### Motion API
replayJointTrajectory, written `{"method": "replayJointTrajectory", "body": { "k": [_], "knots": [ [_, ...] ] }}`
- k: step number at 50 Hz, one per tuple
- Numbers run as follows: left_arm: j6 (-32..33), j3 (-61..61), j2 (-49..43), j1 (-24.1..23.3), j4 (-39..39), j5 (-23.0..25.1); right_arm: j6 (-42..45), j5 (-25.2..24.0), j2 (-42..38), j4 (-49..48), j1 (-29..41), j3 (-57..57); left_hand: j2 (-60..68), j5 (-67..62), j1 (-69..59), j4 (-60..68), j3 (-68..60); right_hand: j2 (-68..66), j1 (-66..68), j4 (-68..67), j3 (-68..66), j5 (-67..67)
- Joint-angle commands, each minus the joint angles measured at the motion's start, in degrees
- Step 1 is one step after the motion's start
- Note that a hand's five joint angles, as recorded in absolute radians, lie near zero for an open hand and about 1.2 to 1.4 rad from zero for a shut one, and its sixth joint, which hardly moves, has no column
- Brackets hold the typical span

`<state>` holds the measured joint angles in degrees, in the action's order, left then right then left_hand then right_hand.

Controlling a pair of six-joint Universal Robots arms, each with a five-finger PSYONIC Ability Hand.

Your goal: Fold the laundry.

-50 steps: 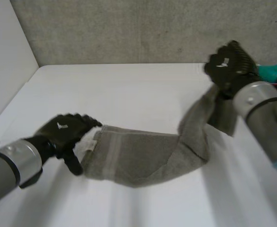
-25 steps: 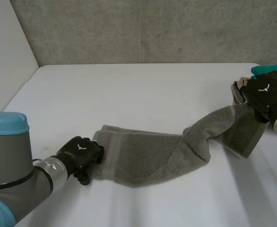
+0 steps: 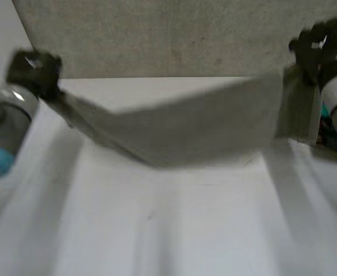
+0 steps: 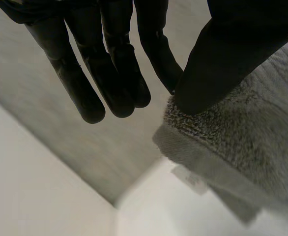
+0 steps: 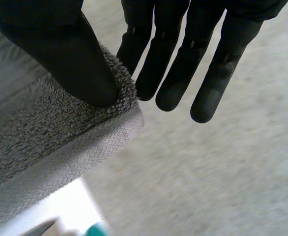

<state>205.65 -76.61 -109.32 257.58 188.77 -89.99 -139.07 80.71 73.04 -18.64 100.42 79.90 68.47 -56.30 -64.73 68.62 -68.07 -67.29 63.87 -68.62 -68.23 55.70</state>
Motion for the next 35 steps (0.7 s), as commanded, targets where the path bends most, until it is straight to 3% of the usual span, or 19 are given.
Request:
{"method": "replayJointTrajectory", "body": {
  "k": [1, 10, 19, 22, 33, 34, 35],
  "knots": [
    [-6.6, 9.5, -1.4, 2.9, -3.1, 0.7, -8.8, 0.8, -5.5, -9.1, -0.1, -7.6, 11.5, -13.7, -15.3, 11.4, -11.9, -12.7, 16.1, -11.4, -11.8, 14.3],
    [-8.6, 3.9, -3.4, 7.2, -2.0, 1.6, -12.4, -3.3, -9.8, -13.7, -1.7, -1.2, 11.5, -13.7, -15.3, 11.4, -11.9, -12.7, 16.1, -11.4, -11.8, 14.3],
    [-7.6, -14.9, -3.6, 7.9, 4.0, 11.3, -9.6, -10.9, -14.3, -14.4, -5.1, 12.7, 11.5, -13.7, -15.3, 11.4, -11.9, -12.7, 16.1, -11.4, -11.8, 14.3],
    [-6.2, -19.1, -2.9, 8.0, 4.9, 13.8, -7.4, -11.0, -14.4, -13.8, -5.9, 14.9, 11.5, -13.7, -15.3, 11.4, -11.9, -12.7, 16.1, -11.4, -11.8, 14.3],
    [0.4, -32.3, 7.8, 13.6, 0.6, 18.8, 0.5, -9.8, -7.1, 2.5, -9.9, 18.7, 11.5, -13.7, -15.3, 11.4, -11.9, -12.7, 16.1, -11.4, -11.8, 14.3],
    [1.1, -33.4, 9.6, 14.3, -1.1, 19.8, 0.7, -9.9, -5.4, 4.6, -10.9, 19.0, 10.7, -12.9, -14.5, 10.6, -11.1, -12.7, 16.1, -11.4, -11.8, 14.3],
    [1.6, -33.9, 10.7, 14.7, -1.9, 20.4, 1.1, -9.8, -4.5, 5.7, -11.4, 19.1, 1.5, -3.7, -5.3, 1.4, -1.9, -12.7, 16.1, -11.4, -11.8, 14.3]
  ]
}}
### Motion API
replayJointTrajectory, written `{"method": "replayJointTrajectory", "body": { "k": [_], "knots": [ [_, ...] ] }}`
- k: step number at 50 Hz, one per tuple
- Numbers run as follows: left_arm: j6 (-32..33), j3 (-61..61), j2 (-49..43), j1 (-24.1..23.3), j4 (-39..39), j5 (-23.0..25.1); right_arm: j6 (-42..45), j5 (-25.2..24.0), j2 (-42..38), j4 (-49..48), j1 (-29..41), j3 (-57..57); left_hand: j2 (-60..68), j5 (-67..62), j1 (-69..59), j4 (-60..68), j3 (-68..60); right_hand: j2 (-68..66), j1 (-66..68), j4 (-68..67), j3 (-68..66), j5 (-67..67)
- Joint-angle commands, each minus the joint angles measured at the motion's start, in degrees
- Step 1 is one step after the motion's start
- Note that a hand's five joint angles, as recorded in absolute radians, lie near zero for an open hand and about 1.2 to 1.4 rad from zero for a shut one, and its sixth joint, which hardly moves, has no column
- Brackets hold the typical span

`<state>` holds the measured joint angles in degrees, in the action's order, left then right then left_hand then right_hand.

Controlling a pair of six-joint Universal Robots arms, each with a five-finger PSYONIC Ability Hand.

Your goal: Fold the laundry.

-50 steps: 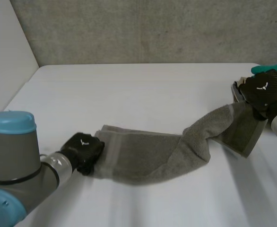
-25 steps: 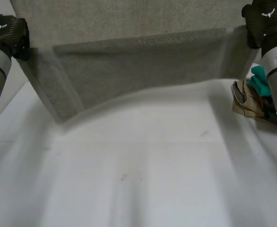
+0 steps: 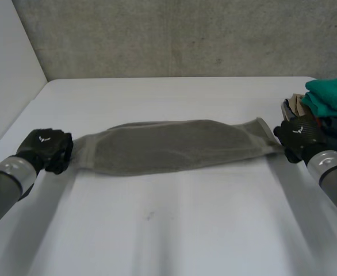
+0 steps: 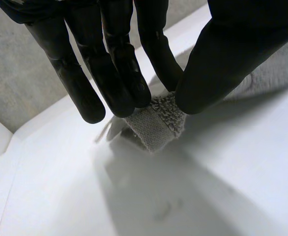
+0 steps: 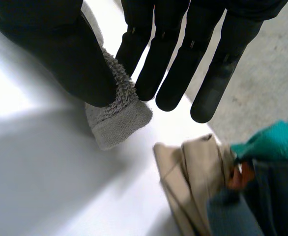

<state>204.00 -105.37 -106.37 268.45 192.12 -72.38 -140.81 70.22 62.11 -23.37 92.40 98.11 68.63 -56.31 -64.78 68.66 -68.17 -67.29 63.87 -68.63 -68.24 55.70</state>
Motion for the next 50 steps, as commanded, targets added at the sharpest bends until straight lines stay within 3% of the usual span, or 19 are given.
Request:
{"method": "replayJointTrajectory", "body": {
  "k": [1, 2, 3, 9, 14, 20, 30, 35, 40, 45, 46, 49, 50],
  "knots": [
    [3.7, -5.7, 8.6, 4.1, -6.4, 3.5, 3.0, 1.0, 7.1, 11.4, -3.8, 0.9, -11.0, 8.7, 7.2, -11.1, 10.6, -12.7, 16.1, -11.4, -11.8, 14.3],
    [4.3, -6.1, 9.5, 4.4, -7.2, 4.2, 3.2, 1.1, 7.8, 12.3, -4.2, 0.9, -26.3, 24.0, 22.5, -26.3, 25.8, -12.7, 16.1, -11.4, -11.8, 14.3],
    [5.6, -6.7, 11.1, 4.6, -9.4, 5.6, 3.8, 1.3, 9.1, 13.7, -5.0, 1.2, -56.8, 54.4, 52.9, -56.8, 56.3, -12.7, 16.1, -11.4, -11.8, 14.3],
    [9.1, -6.6, 14.0, 5.3, -14.6, 6.9, 8.3, 4.4, 11.5, 14.9, -8.4, 2.5, -58.6, 56.3, 54.8, -58.7, 58.2, -12.7, 16.1, -11.4, -11.8, 14.3],
    [8.0, -4.8, 14.3, 5.9, -15.5, 6.6, 17.7, 10.9, 12.0, 15.0, -12.8, 3.7, -58.6, 56.3, 54.8, -58.7, 58.2, -12.7, 16.1, -11.4, -11.8, 14.3],
    [5.4, -3.7, 14.2, 5.9, -15.1, 6.1, 23.4, 13.2, 13.4, 12.3, -12.5, 3.3, -58.6, 56.3, 54.8, -58.7, 58.2, -12.7, 16.1, -11.4, -11.8, 14.3],
    [-1.4, -0.1, 13.9, 4.4, -14.9, 5.3, 21.5, 3.4, 14.5, -10.0, 12.4, 1.0, -58.6, 56.3, 54.8, -58.7, 58.2, -12.7, 16.1, -11.4, -11.8, 14.3],
    [-5.2, 0.3, 14.6, 3.3, -14.8, 3.7, 20.8, -8.2, 8.4, -19.9, 26.6, -1.1, -58.6, 56.3, 54.8, -58.7, 58.2, -12.7, 16.1, -11.4, -11.8, 14.3],
    [-6.6, -0.3, 15.4, 1.5, -14.8, 2.7, 21.5, -15.2, 0.0, -19.0, 36.2, -3.9, -58.6, 56.3, 54.8, -58.7, 58.2, -12.7, 16.1, -11.4, -11.8, 14.3],
    [-6.6, -1.1, 15.5, -0.6, -14.5, 2.2, 24.8, -14.2, -8.3, -11.8, 41.2, -8.4, -58.6, 56.3, 54.8, -58.7, 58.2, -12.7, 16.1, -11.4, -11.8, 14.3],
    [-6.5, -1.2, 15.4, -1.3, -14.3, 1.9, 26.4, -11.9, -9.9, -8.7, 41.8, -10.1, -58.6, 56.3, 54.8, -58.7, 58.2, -5.4, 8.8, -4.0, -4.4, 6.9],
    [-6.4, -1.1, 15.2, -2.6, -14.2, 1.4, 27.4, -7.7, -10.0, -4.1, 42.3, -12.1, -58.6, 56.3, 54.8, -58.7, 58.2, 46.2, -42.8, 47.5, 47.1, -44.6],
    [-6.3, -0.9, 15.3, -3.4, -14.1, 1.0, 26.9, -5.3, -9.6, -1.9, 42.3, -12.8, -58.6, 56.3, 54.8, -58.7, 58.2, 57.3, -53.9, 58.6, 58.2, -55.7]
  ]
}}
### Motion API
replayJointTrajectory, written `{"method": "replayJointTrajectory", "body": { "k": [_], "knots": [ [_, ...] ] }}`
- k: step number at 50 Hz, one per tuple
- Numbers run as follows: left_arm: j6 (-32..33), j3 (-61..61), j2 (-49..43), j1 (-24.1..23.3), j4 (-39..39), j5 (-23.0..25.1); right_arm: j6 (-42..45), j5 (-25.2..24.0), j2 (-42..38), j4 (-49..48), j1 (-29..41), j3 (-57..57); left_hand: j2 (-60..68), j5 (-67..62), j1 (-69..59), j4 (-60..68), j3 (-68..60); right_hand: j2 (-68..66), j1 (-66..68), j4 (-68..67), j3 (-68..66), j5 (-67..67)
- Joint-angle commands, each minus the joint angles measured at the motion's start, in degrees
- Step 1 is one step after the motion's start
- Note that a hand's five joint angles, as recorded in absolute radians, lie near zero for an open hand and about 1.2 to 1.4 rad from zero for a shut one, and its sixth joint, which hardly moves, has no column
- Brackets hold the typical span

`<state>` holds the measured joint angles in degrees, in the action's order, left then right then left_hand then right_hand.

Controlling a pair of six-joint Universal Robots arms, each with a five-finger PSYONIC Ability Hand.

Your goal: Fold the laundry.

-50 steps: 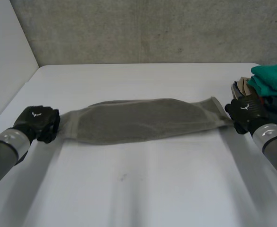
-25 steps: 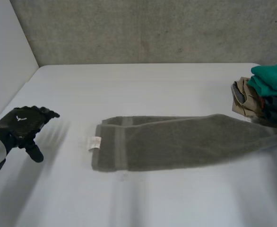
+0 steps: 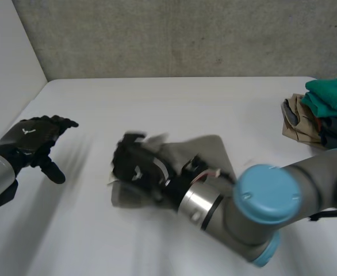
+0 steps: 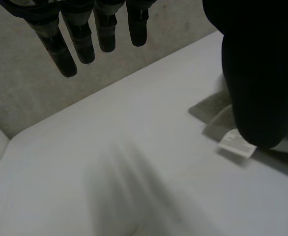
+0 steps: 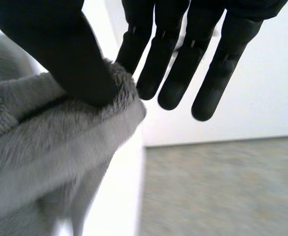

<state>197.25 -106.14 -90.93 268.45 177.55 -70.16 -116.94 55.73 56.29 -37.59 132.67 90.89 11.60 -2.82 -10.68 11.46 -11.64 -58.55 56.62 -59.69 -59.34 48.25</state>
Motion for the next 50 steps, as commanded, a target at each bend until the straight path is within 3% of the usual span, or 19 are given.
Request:
{"method": "replayJointTrajectory", "body": {
  "k": [1, 6, 10, 14, 17, 23, 27, 38, 46, 50],
  "knots": [
    [0.4, 0.0, 0.0, -3.7, 0.5, -1.4, 2.4, 10.2, -3.6, 12.8, 2.0, -5.8, -1.6, 2.8, 0.7, -1.5, 1.6, 48.5, -46.6, 49.7, 49.3, -48.2],
    [0.2, 1.9, 0.0, -6.2, 0.9, -2.4, -11.0, 12.3, 1.5, 12.5, 1.6, -3.6, -1.6, 2.8, 0.7, -1.5, 1.6, 48.5, -46.6, 49.7, 49.3, -48.2],
    [0.2, 3.3, -0.1, -9.3, 0.7, -3.2, -26.8, 15.9, 9.6, 13.2, -1.3, 0.2, -1.6, 2.8, 0.7, -1.5, 1.6, 48.5, -46.6, 49.7, 49.3, -48.2],
    [0.1, 3.7, -0.8, -15.1, 1.0, -4.2, -40.8, 19.5, 13.4, 15.3, -6.3, 4.5, -1.6, 2.8, 0.7, -1.5, 1.6, 48.5, -46.6, 49.7, 49.3, -48.2],
    [-0.2, 3.9, -2.8, -19.8, 1.9, -4.7, -42.0, 20.7, 13.9, 18.7, -10.0, 7.1, -1.6, 2.8, 0.7, -1.5, 1.6, 48.5, -46.6, 49.7, 49.3, -48.2],
    [0.2, 4.8, -9.4, -29.1, 5.8, -5.5, -35.4, 20.6, 13.6, 21.6, -15.9, 11.7, -1.6, 2.8, 0.7, -1.5, 1.6, 48.5, -46.6, 49.7, 49.3, -48.2],
    [0.3, 7.1, -14.3, -32.3, 7.6, -7.7, -34.5, 20.6, 13.1, 20.3, -17.3, 13.3, -1.6, 2.8, 0.7, -1.5, 1.6, 48.5, -46.6, 49.7, 49.3, -48.2],
    [4.5, 17.0, -26.8, -30.6, 8.3, -19.2, -35.2, 20.6, 11.6, 17.0, -16.9, 15.1, -1.6, 2.8, 0.7, -1.5, 1.6, 41.2, -39.2, 42.3, 41.9, -40.8],
    [10.5, 22.3, -31.4, -21.1, 8.0, -31.8, -34.6, 20.9, 11.1, 16.3, -16.5, 14.8, -1.6, 2.8, 0.7, -1.5, 1.6, 28.1, -26.1, 29.2, 28.8, -27.7],
    [9.9, 22.2, -29.9, -19.6, 7.5, -33.2, -34.1, 21.4, 10.8, 16.6, -16.2, 14.4, -1.6, 2.8, 0.7, -1.5, 1.6, 25.5, -23.6, 26.6, 26.3, -25.2]
  ]
}}
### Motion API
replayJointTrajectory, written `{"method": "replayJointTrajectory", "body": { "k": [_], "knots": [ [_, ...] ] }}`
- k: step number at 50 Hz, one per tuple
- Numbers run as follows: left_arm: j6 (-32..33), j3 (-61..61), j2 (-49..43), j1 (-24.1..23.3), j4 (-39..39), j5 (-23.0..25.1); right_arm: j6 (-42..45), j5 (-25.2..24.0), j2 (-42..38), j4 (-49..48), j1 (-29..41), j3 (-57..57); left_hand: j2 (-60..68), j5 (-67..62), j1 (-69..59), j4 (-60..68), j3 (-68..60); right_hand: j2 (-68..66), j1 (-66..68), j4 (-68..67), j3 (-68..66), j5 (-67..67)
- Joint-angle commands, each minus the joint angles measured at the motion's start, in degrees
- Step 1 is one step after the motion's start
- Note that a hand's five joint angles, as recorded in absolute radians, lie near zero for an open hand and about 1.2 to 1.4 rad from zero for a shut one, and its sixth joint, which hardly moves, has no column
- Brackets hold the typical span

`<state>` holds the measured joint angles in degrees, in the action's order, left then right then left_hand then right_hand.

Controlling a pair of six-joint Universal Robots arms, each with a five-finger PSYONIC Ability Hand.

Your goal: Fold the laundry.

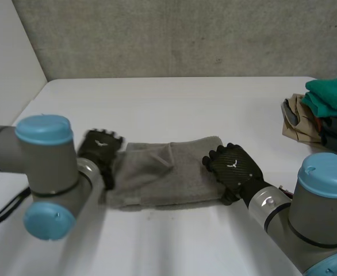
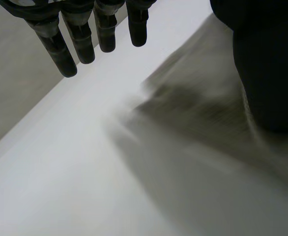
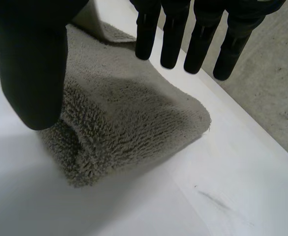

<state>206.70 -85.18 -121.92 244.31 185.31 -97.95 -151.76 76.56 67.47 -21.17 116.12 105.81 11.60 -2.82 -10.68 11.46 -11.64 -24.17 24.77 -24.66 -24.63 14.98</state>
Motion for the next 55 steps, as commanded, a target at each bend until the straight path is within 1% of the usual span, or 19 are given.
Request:
{"method": "replayJointTrajectory", "body": {
  "k": [1, 9, 13, 14, 22, 27, 32, 34, 36, 37, 38, 42, 44, 46, 47, 49, 50, 53, 55],
  "knots": [
    [0.3, 0.8, 1.6, 4.4, -0.6, -4.7, 0.7, 0.8, -0.5, 0.2, 0.3, -0.5, -1.6, 2.8, 0.7, -1.5, 1.6, -9.4, 8.8, -8.9, -8.9, 8.6],
    [-2.7, -4.8, 9.4, 1.4, -0.9, 2.1, 1.8, 3.5, -0.9, 0.0, 0.0, -0.3, -1.6, 2.8, 0.7, -1.5, 1.6, -21.1, 20.5, -20.6, -20.7, 20.3],
    [-3.8, -6.6, 12.0, -0.4, 0.1, 2.1, 2.5, 3.9, -1.0, 0.4, -1.0, 0.0, -1.6, 2.8, 0.7, -1.5, 1.6, -38.9, 38.3, -38.4, -38.5, 38.1],
    [-4.1, -7.1, 12.8, -1.0, 0.3, 1.7, 3.0, 4.2, -0.8, 0.6, -1.4, 0.4, -1.6, 2.8, 0.7, -1.5, 1.6, -55.7, 55.1, -55.2, -55.2, 54.8],
    [-4.8, -9.3, 15.9, -1.8, 0.8, 1.1, 5.7, 6.0, 5.9, 0.9, -7.3, 3.8, -1.6, 2.8, 0.7, -1.5, 1.6, -55.8, 55.2, -55.3, -55.4, 55.0],
    [-5.3, -11.0, 17.9, -1.2, 0.4, 1.4, 14.1, 7.3, 11.0, 6.0, -11.6, 2.8, -1.6, 2.8, 0.7, -1.5, 1.6, -55.8, 55.2, -55.3, -55.4, 55.0],
    [-6.4, -11.8, 19.6, -0.3, 0.4, 1.8, 18.7, 8.1, 11.4, 6.1, -6.1, -1.3, -1.6, 2.8, 0.7, -1.5, 1.6, -55.8, 55.2, -55.3, -55.4, 55.0],
    [-7.4, -12.3, 20.8, 0.3, 0.4, 2.0, 19.2, 6.6, 11.3, 2.1, 1.4, -3.6, -1.6, 2.8, 0.7, -1.5, 1.6, -55.8, 55.2, -55.3, -55.4, 55.0],
    [-8.1, -12.5, 21.5, 0.6, 0.4, 2.0, 19.1, 4.5, 10.7, -1.0, 5.2, -3.9, -1.6, 2.8, 0.7, -1.5, 1.6, -55.8, 55.2, -55.3, -55.4, 55.0],
    [-8.5, -12.5, 21.9, 0.8, 0.4, 2.0, 19.2, 2.9, 10.1, -2.7, 7.2, -3.9, -1.6, 2.8, 0.7, -1.5, 1.6, -55.8, 55.2, -55.3, -55.4, 55.0],
    [-9.3, -12.7, 22.5, 1.1, 0.4, 2.0, 19.4, -0.8, 8.6, -6.1, 10.6, -3.6, -1.6, 2.8, 0.7, -1.5, 1.6, -55.8, 55.2, -55.3, -55.4, 55.0],
    [-11.7, -13.6, 24.0, 1.5, 0.2, 2.0, 20.5, -10.3, 4.4, -10.5, 16.6, -2.2, -1.6, 2.8, 0.7, -1.5, 1.6, -55.8, 55.2, -55.3, -55.4, 55.0],
    [-12.5, -13.9, 24.5, 1.5, 0.2, 2.0, 21.2, -12.5, 2.0, -10.4, 17.9, -2.2, -1.6, 2.8, 0.7, -1.5, 1.6, -55.8, 55.2, -55.3, -55.4, 55.0],
    [-13.5, -14.2, 25.0, 1.5, 0.2, 2.0, 22.6, -12.0, -1.2, -8.9, 18.5, -3.4, -1.6, 2.8, 0.7, -1.5, 1.6, -55.8, 55.2, -55.3, -55.4, 55.0],
    [-13.9, -14.3, 25.2, 1.4, 0.1, 2.0, 22.9, -11.2, -2.0, -7.9, 18.5, -4.0, -1.6, 2.8, 0.7, -1.5, 1.6, -49.1, 48.5, -48.7, -48.7, 48.3],
    [-14.5, -14.4, 25.2, 1.3, 0.1, 2.0, 22.6, -8.7, -2.9, -5.5, 18.7, -5.3, -1.6, 2.8, 0.7, -1.5, 1.6, -10.1, 9.5, -9.6, -9.6, 9.3],
    [-15.0, -14.3, 25.2, 1.1, -0.1, 2.1, 21.3, -6.0, -2.6, -2.8, 18.4, -6.4, -1.6, 2.8, 0.7, -1.5, 1.6, 14.2, -14.8, 14.7, 14.6, -15.0],
    [-15.7, -14.0, 25.2, 0.5, -0.4, 2.3, 16.9, -3.4, -2.1, -0.5, 17.7, -7.5, -1.6, 2.8, 0.7, -1.5, 1.6, 14.2, -14.8, 14.7, 14.6, -15.0],
    [-16.3, -13.3, 25.0, -0.3, -0.6, 2.7, 9.8, -3.8, -0.2, -0.3, 15.7, -7.6, -1.6, 2.8, 0.7, -1.5, 1.6, 14.2, -14.8, 14.7, 14.6, -15.0]
  ]
}}
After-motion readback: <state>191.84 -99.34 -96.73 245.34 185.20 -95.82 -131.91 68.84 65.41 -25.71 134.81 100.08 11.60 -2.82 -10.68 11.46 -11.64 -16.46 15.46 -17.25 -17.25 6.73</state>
